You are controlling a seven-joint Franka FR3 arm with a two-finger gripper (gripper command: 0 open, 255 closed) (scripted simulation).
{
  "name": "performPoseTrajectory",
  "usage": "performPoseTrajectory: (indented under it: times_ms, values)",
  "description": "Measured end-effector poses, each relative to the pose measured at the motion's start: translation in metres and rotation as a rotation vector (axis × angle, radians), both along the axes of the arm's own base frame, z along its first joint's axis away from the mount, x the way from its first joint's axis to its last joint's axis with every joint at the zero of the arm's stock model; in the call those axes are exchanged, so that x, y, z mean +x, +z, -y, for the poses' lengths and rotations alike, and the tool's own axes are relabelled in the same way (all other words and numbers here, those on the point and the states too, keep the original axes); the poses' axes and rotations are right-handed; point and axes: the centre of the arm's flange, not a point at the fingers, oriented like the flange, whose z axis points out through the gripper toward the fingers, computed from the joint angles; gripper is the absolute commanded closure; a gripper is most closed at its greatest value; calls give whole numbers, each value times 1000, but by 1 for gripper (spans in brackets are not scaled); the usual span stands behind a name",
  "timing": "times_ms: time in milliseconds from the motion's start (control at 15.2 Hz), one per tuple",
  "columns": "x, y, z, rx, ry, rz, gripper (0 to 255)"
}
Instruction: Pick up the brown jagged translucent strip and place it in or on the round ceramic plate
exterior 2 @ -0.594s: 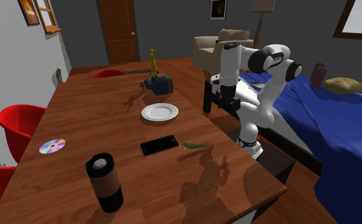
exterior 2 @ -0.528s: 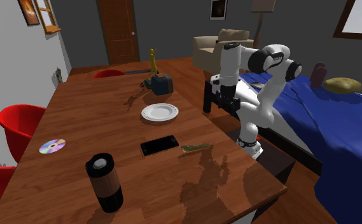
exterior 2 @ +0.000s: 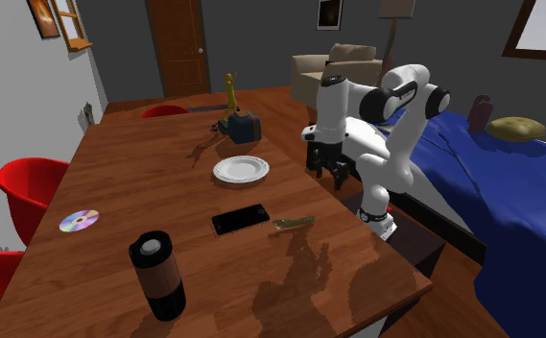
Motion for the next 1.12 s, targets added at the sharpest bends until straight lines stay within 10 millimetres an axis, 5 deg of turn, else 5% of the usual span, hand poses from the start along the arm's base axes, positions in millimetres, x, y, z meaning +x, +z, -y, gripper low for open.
performPoseTrajectory:
  times_ms: [660, 1122]
  values:
    - [118, -30, -15, 41, -83, 53, 0]
    - [127, -67, -18, 45, -91, 59, 0]
